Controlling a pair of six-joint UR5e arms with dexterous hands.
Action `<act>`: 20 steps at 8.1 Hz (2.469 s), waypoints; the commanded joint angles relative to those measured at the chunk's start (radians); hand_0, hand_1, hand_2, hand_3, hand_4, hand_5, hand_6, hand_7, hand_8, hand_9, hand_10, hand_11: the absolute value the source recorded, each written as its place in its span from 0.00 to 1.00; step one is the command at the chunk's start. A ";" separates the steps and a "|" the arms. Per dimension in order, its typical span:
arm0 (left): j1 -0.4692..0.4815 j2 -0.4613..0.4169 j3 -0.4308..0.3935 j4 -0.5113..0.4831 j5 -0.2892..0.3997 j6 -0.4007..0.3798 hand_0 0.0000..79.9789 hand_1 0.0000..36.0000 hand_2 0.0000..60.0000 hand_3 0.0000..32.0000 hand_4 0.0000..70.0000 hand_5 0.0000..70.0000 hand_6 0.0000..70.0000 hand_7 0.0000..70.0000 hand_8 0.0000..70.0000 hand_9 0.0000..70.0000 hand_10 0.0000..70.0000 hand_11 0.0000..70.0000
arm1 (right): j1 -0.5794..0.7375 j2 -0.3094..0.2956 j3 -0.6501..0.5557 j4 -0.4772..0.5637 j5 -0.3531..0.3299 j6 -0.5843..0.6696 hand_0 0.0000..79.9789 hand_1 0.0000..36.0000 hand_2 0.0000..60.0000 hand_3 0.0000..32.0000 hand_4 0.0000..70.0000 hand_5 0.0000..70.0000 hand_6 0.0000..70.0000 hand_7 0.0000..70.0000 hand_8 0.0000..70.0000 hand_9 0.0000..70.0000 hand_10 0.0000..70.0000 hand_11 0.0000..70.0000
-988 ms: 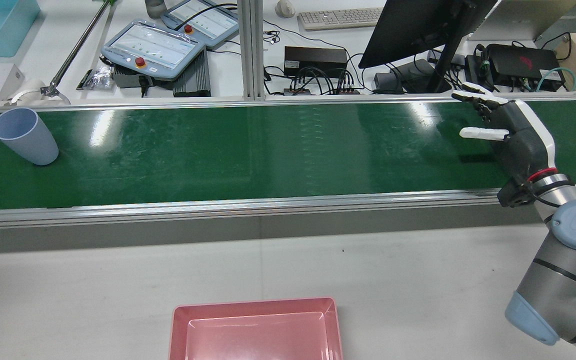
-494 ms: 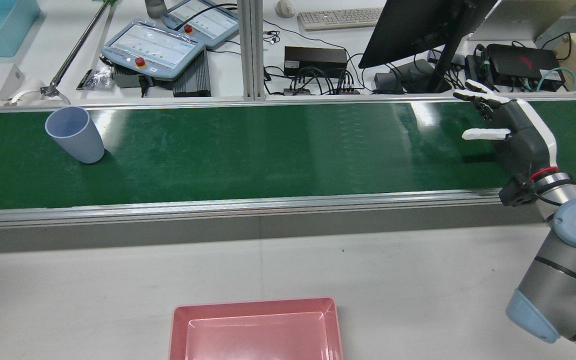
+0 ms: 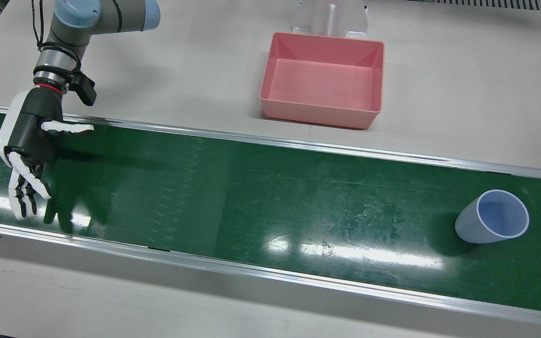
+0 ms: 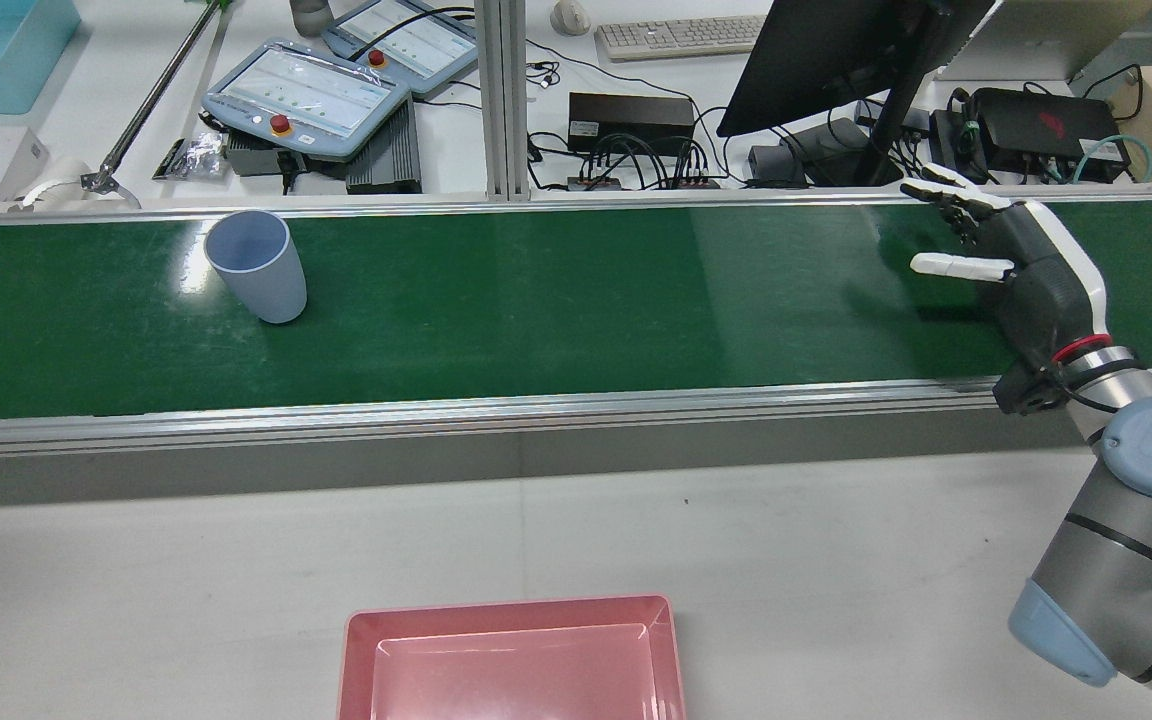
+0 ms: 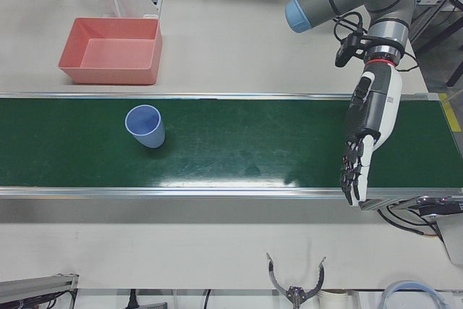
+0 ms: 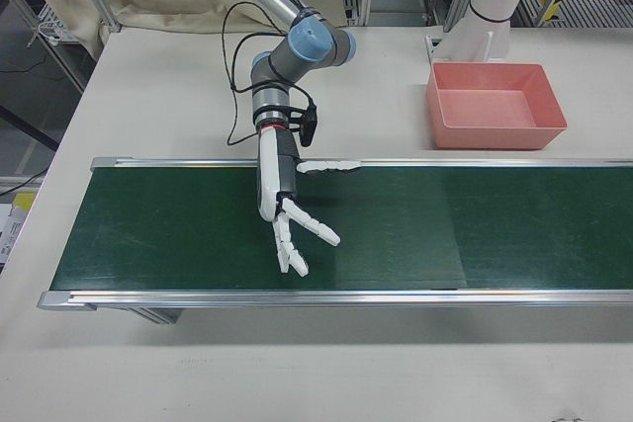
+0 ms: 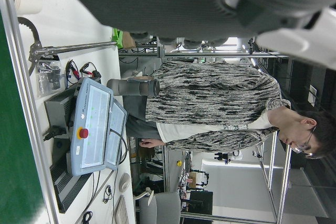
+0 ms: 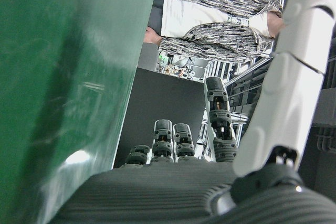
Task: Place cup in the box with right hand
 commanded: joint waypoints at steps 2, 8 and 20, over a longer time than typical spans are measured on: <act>0.000 0.000 0.000 -0.001 0.000 0.001 0.00 0.00 0.00 0.00 0.00 0.00 0.00 0.00 0.00 0.00 0.00 0.00 | -0.009 0.005 0.000 0.000 0.000 -0.002 0.67 0.38 0.04 0.00 0.31 0.09 0.08 0.28 0.13 0.25 0.05 0.09; 0.000 0.000 0.000 -0.001 0.000 0.001 0.00 0.00 0.00 0.00 0.00 0.00 0.00 0.00 0.00 0.00 0.00 0.00 | -0.023 0.010 0.001 -0.002 0.000 -0.003 0.69 0.45 0.09 0.00 0.30 0.09 0.09 0.29 0.14 0.26 0.05 0.10; 0.000 0.000 0.000 -0.001 0.000 0.001 0.00 0.00 0.00 0.00 0.00 0.00 0.00 0.00 0.00 0.00 0.00 0.00 | -0.028 0.010 -0.002 -0.005 -0.002 -0.008 0.70 0.43 0.05 0.00 0.34 0.09 0.09 0.30 0.14 0.26 0.04 0.08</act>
